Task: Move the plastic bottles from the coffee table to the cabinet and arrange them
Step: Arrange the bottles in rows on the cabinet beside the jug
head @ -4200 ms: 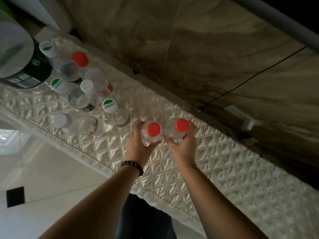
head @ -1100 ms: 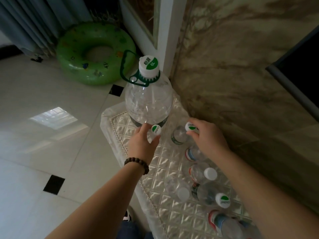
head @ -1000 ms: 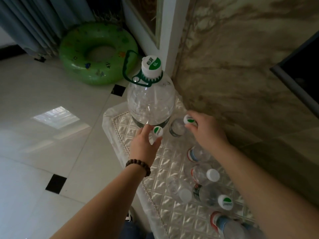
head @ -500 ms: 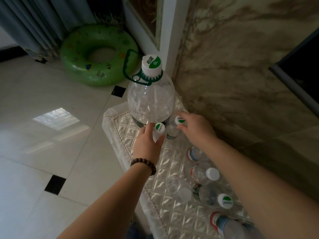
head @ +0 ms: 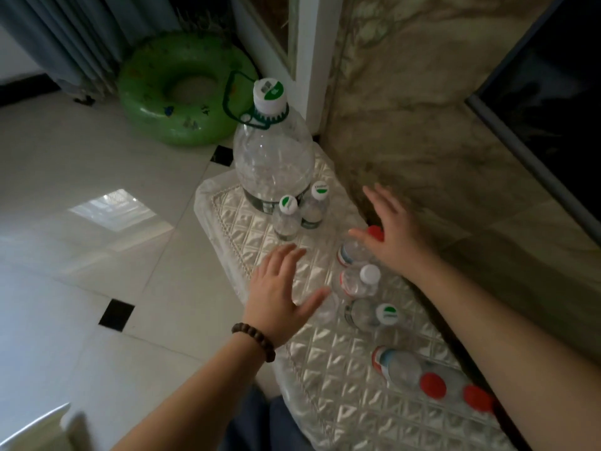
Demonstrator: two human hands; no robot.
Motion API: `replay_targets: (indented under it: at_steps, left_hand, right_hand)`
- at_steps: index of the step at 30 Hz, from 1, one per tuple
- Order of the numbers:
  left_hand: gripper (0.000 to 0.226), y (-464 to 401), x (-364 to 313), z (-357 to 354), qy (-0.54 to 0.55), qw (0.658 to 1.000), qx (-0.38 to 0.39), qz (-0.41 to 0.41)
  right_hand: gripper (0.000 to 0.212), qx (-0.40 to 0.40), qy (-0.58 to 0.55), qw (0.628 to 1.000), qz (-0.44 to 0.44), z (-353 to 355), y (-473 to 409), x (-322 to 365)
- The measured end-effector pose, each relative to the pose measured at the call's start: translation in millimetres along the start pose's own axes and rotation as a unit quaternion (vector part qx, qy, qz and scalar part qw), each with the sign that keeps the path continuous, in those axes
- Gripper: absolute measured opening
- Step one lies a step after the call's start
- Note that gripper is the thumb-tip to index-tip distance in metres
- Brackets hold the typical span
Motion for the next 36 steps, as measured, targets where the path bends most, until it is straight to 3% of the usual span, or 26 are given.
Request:
replay_targets:
  at_steps: [3,6,11,18,23,29,36]
  left_hand:
    - [0.088,32.2,-1.1,-30.4,-0.04,0.995,0.092,-0.014]
    - [0.083,45.1,6.6,-50.7,-0.042,0.991,0.121,0.025]
    - [0.057,44.9,20.8,-56.6,-0.005,0.992,0.095,0.089]
    - [0.08,43.3,23.6,-64.9,-0.022,0.986,0.105,0.127]
    - [0.066,41.4,30.9,-68.0,-0.002,0.98,0.076,0.181]
    - [0.047,10.8,39.2,-48.0,0.058,0.981,0.002,0.185]
    - [0.047,-42.2,40.5,-50.0,0.075,0.984,0.001,0.16]
  right_hand:
    - [0.077,-0.004,0.0,1.0,-0.008,11.4,23.9,-13.9]
    - [0.075,0.006,0.01,1.0,-0.02,13.0,42.6,-25.5]
    - [0.074,0.018,0.003,0.999,-0.047,2.5,57.7,-42.8]
    - [0.069,0.009,-0.04,0.995,-0.087,-11.0,53.6,-49.4]
    - [0.059,0.016,-0.041,0.994,-0.104,-24.3,31.9,-53.1]
    - [0.046,0.047,-0.022,0.993,-0.105,-34.4,15.0,-52.5]
    - [0.042,0.039,-0.015,0.994,-0.099,-35.5,11.1,-52.2]
Point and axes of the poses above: each hand's wrist, its own y-axis away from the middle knuckle, its own z-axis out of the back of the hand, x = y × z, the point moved 10 cm from there along -y, towards the middle knuckle, and after that the axes turned 15 degrees about -x, right-handed, at the moved point
